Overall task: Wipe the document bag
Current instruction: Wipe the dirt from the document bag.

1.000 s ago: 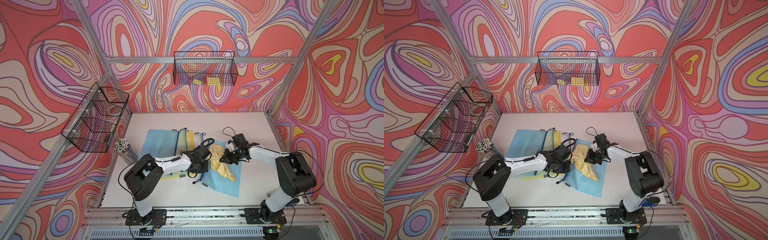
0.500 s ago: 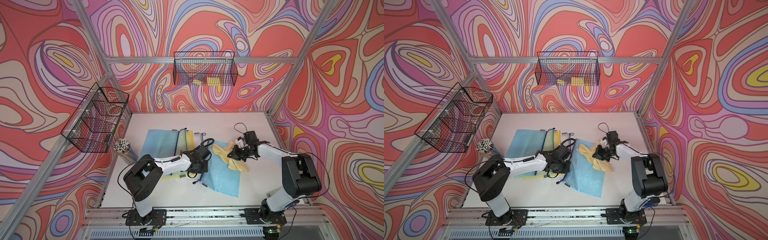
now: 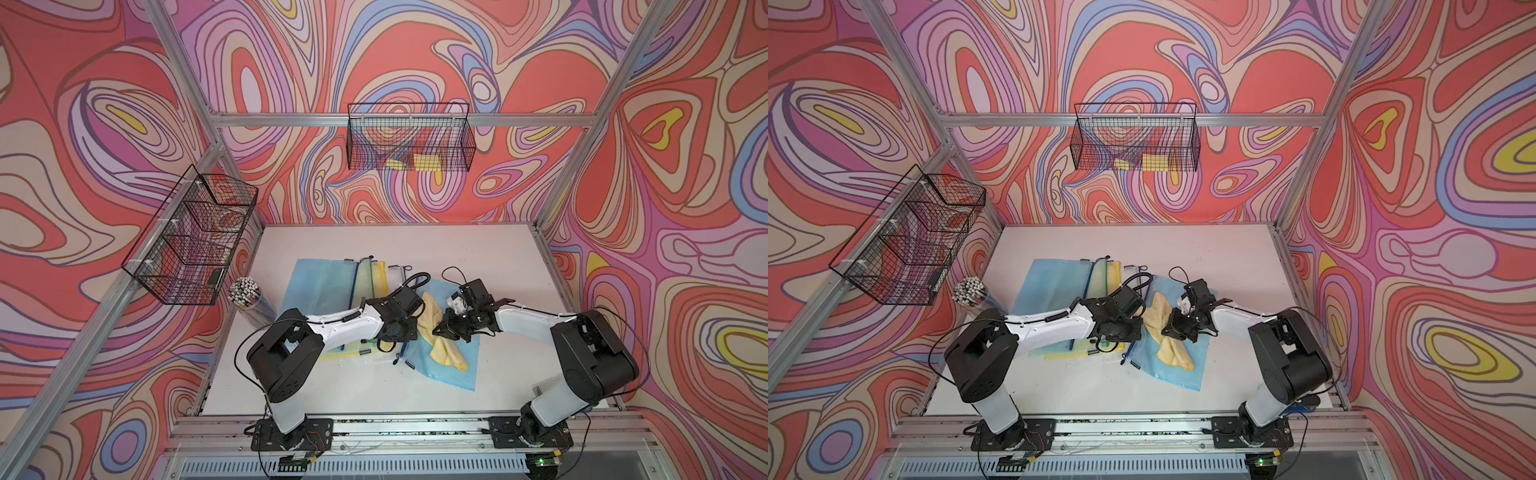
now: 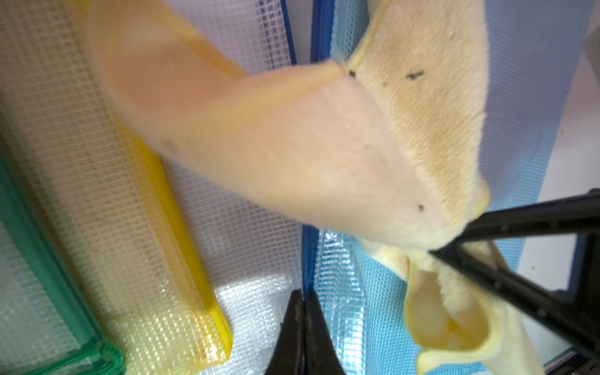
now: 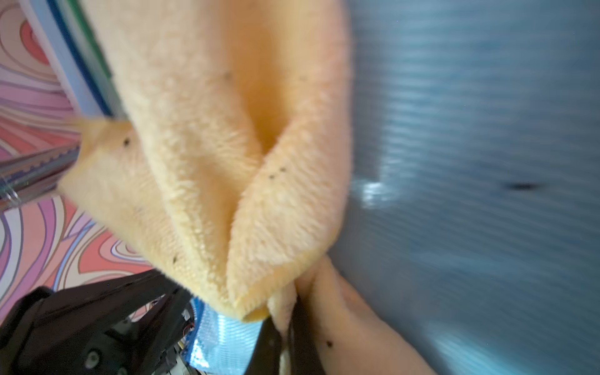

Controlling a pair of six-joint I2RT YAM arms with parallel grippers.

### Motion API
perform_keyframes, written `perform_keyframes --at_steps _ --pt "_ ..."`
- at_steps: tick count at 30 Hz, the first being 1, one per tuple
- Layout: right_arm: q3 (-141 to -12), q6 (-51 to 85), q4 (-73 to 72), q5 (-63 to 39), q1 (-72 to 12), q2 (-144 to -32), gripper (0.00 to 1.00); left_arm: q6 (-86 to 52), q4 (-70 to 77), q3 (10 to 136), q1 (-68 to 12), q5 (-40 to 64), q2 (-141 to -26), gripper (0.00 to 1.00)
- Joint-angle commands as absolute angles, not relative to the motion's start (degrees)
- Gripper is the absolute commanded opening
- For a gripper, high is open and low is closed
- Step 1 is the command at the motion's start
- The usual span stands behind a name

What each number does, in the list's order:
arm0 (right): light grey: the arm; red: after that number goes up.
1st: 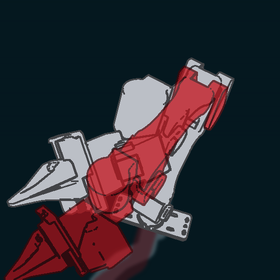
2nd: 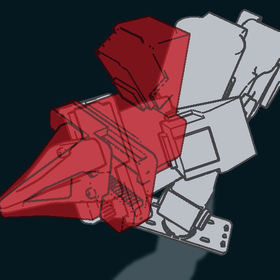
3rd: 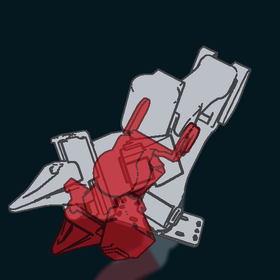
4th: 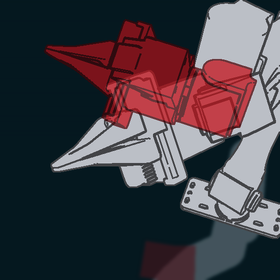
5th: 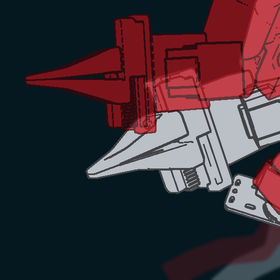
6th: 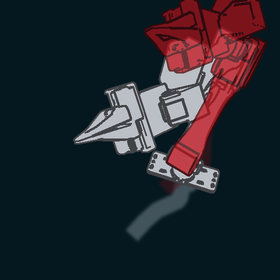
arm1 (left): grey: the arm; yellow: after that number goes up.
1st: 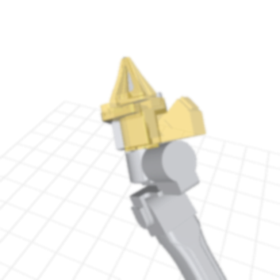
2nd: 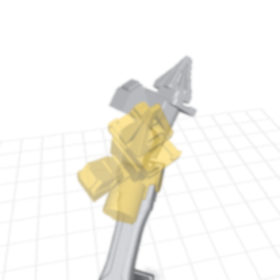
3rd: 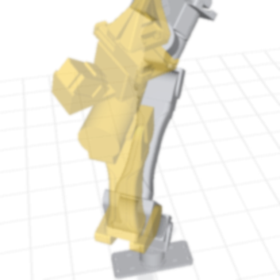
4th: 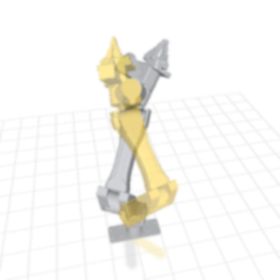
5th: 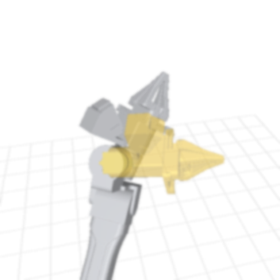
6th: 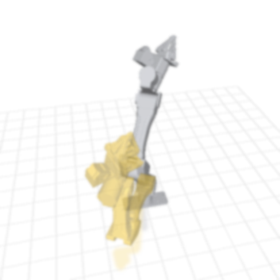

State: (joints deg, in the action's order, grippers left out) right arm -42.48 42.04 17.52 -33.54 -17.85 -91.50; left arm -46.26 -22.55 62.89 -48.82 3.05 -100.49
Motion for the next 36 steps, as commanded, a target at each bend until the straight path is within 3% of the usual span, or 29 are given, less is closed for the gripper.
perform_keyframes --at_steps 1,4,6,9,16,22,36 --pt "-39.49 37.48 22.72 -32.73 -8.78 -88.06 0.00 -46.76 -24.04 63.67 -48.86 0.25 -99.70 0.00" --pt "-40.13 33.53 27.99 -33.58 -0.76 -84.59 0.00 -47.08 -23.49 63.56 -48.78 -0.58 -99.67 0.00" --pt "-42.61 32.31 31.07 -31.82 -0.18 -82.22 0.00 -48.12 -21.63 62.84 -48.84 -1.01 -99.58 0.00" --pt "-43.77 35.20 28.70 -37.16 -0.61 -80.48 0.00 -51.02 -15.72 61.02 -48.78 -0.02 -99.45 0.00" --pt "-46.14 44.45 21.58 -37.56 -15.35 -80.76 0.00 -57.76 -3.48 58.01 -48.85 1.31 -100.72 0.00" --pt "-50.00 49.35 15.19 -35.10 -28.41 -87.91 0.00 -59.71 -3.70 57.45 -48.81 -1.80 -100.41 0.00" --pt "-40.12 50.98 4.80 -36.97 -23.29 -97.68 0.00 -58.80 -5.06 57.09 -48.81 -1.94 -99.68 0.00"
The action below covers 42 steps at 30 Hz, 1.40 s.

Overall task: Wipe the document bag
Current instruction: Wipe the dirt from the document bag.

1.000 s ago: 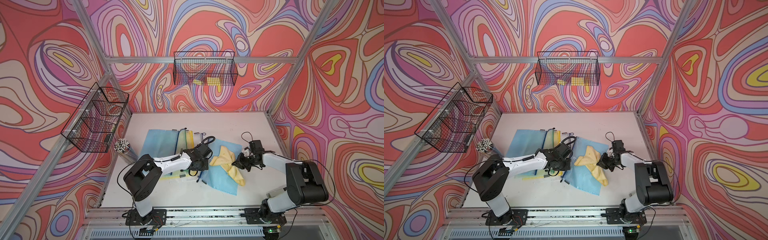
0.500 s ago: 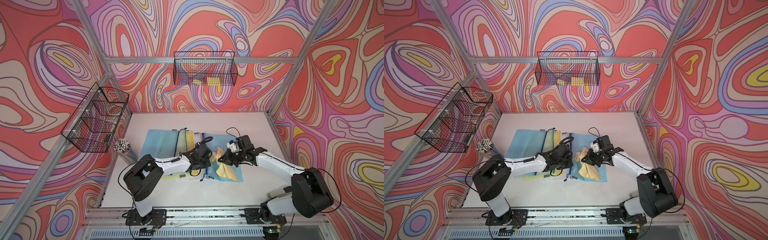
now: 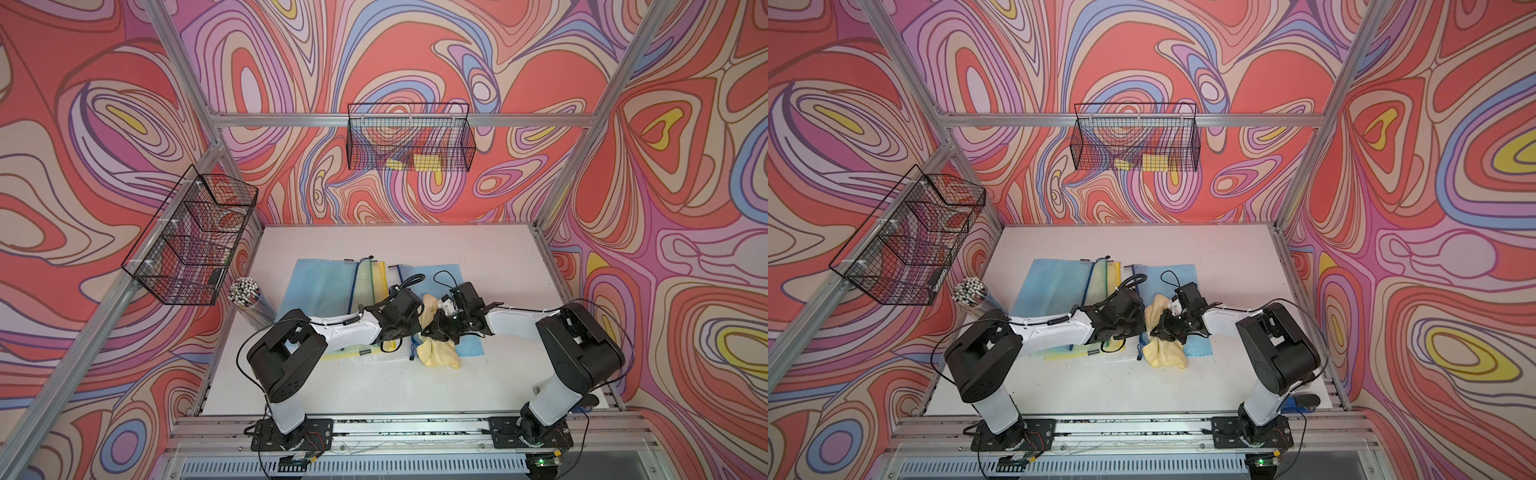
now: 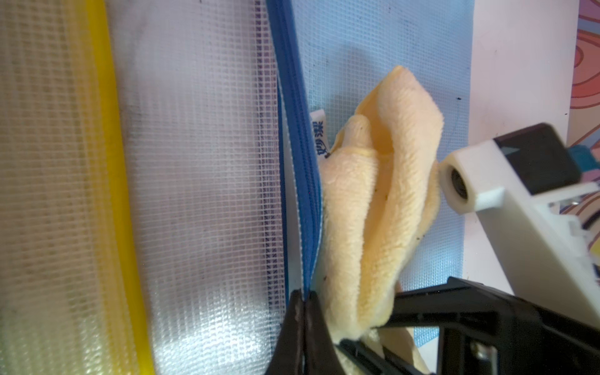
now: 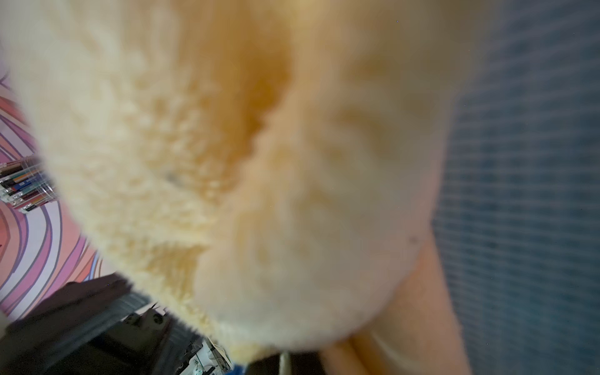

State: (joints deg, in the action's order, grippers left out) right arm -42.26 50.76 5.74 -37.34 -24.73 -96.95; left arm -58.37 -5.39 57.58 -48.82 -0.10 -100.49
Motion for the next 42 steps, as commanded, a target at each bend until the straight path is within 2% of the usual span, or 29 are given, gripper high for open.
perform_keyframes --at_steps 1,5,11,13,15,18,23,30,37,42 --pt "-39.56 50.35 5.55 -36.81 -22.50 -97.35 0.00 -58.79 -5.09 56.96 -48.84 -1.97 -99.62 0.00" --pt "-36.58 45.84 10.86 -36.65 -15.32 -94.30 0.00 -58.56 -5.05 56.28 -48.86 -2.32 -99.23 0.00" --pt "-34.34 32.10 26.21 -37.78 3.79 -85.86 0.00 -57.84 -6.37 55.29 -48.82 -3.50 -97.88 0.00" --pt "-35.83 28.97 30.56 -37.13 7.03 -83.69 0.00 -57.51 -6.70 55.10 -48.80 -3.60 -97.52 0.00" --pt "-37.75 28.94 32.20 -36.56 7.12 -82.69 0.00 -56.95 -7.03 55.41 -48.85 -3.27 -97.47 0.00" --pt "-36.54 36.33 24.04 -44.02 4.64 -82.52 0.00 -56.95 -6.47 55.65 -48.86 -2.59 -97.78 0.00" --pt "-40.68 44.48 19.69 -35.78 -12.51 -84.56 0.00 -57.04 -6.01 56.07 -48.78 -1.62 -98.41 0.00" --pt "-44.65 51.82 8.95 -35.26 -24.90 -94.29 0.00 -57.30 -6.08 56.16 -48.83 -0.96 -98.61 0.00" --pt "-44.96 49.12 10.92 -33.48 -24.24 -97.74 0.00 -57.04 -7.58 56.51 -48.86 -1.57 -98.01 0.00" --pt "-39.21 46.18 11.08 -35.35 -16.04 -96.45 0.00 -57.30 -7.39 55.73 -48.79 -1.60 -97.67 0.00"
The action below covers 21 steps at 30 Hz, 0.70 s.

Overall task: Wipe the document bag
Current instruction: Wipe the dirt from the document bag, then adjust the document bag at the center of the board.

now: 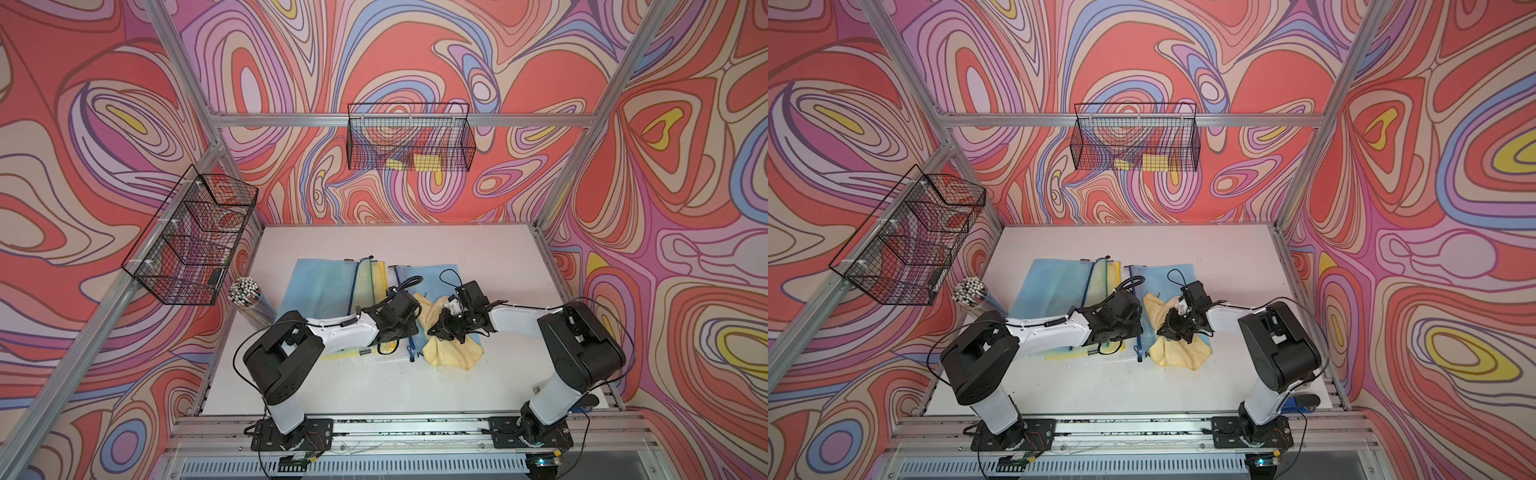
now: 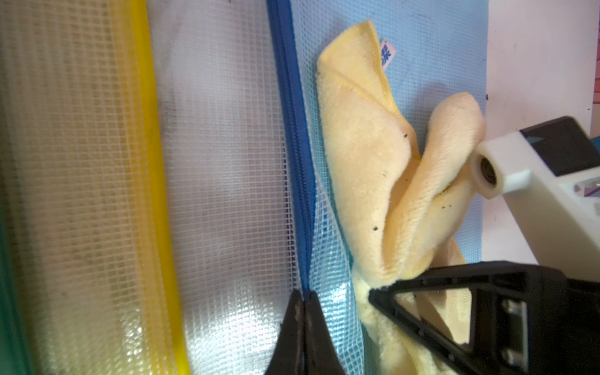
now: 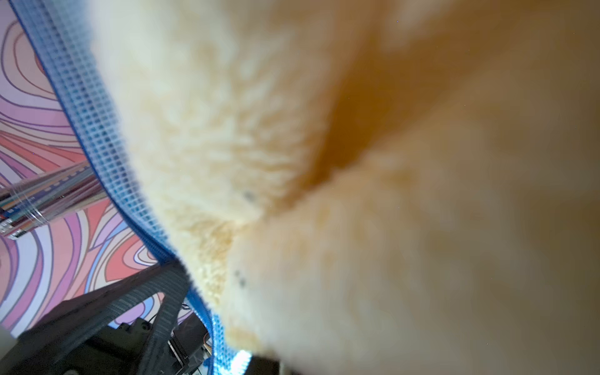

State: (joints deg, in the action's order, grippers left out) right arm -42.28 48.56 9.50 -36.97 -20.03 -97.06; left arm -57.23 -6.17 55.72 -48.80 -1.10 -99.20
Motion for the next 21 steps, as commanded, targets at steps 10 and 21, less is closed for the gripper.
perform_keyframes --at_steps 10,21 --pt "-41.54 38.95 18.80 -37.24 -5.00 -93.22 0.00 -56.60 -7.82 55.28 -48.86 -1.23 -97.40 0.00" --pt "-72.75 41.94 21.59 -32.77 -17.05 -113.11 0.00 -56.42 -6.94 56.65 -48.84 2.06 -99.63 0.00"
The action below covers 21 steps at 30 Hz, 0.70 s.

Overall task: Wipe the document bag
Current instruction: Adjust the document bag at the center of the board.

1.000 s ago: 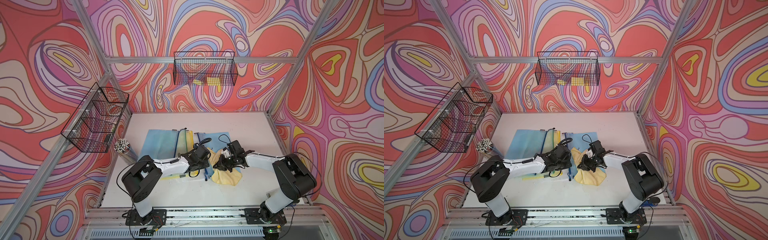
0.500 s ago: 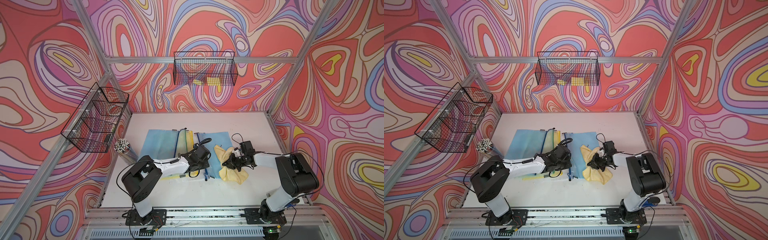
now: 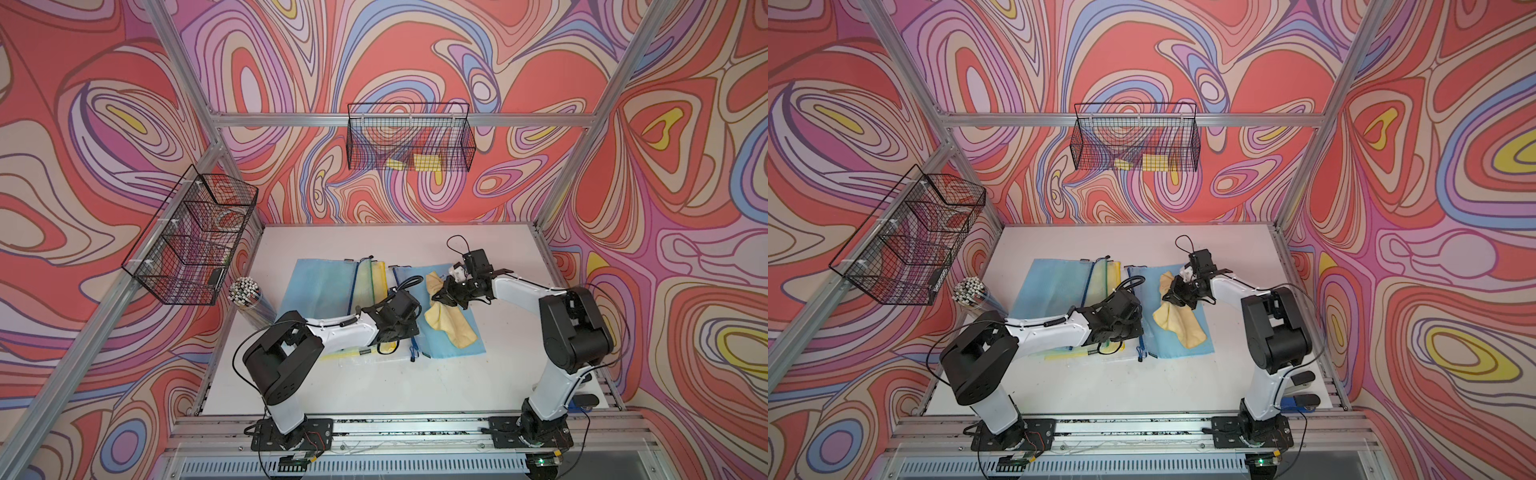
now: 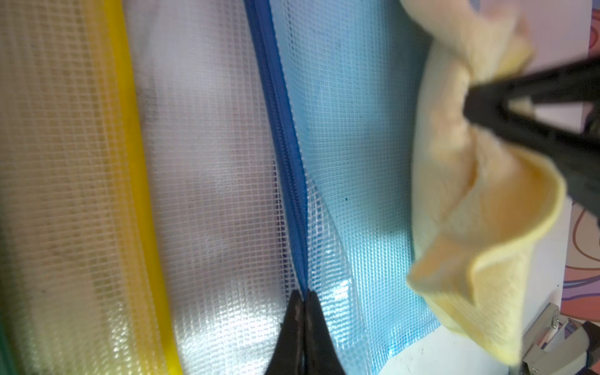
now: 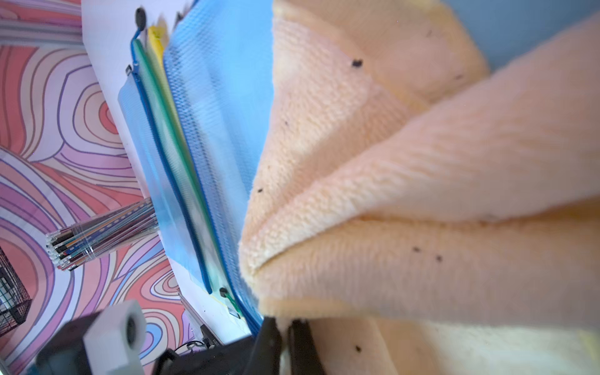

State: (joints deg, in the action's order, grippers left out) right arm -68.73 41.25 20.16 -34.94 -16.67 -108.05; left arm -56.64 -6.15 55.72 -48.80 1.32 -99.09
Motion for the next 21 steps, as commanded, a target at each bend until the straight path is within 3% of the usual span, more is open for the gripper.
perform_keyframes --at_steps 1,6,10,18,21 --pt "-75.59 41.64 22.52 -32.27 -17.05 -115.50 0.00 -56.34 -7.12 56.60 -48.79 2.04 -99.42 0.00" --pt "-86.79 38.27 29.01 -29.58 -16.00 -123.43 0.00 -55.90 -8.59 56.52 -48.79 1.09 -98.12 0.00" --pt "-86.30 36.82 29.88 -29.73 -10.86 -124.50 0.00 -56.01 -9.21 55.49 -48.85 -0.06 -96.52 0.00" --pt "-76.60 29.06 34.27 -27.95 7.43 -116.99 0.00 -50.45 -20.12 57.13 -47.85 -7.69 -86.24 0.00" --pt "-73.29 27.73 35.20 -26.63 9.69 -111.10 0.00 -46.52 -26.33 59.78 -47.19 -11.49 -80.68 0.00"
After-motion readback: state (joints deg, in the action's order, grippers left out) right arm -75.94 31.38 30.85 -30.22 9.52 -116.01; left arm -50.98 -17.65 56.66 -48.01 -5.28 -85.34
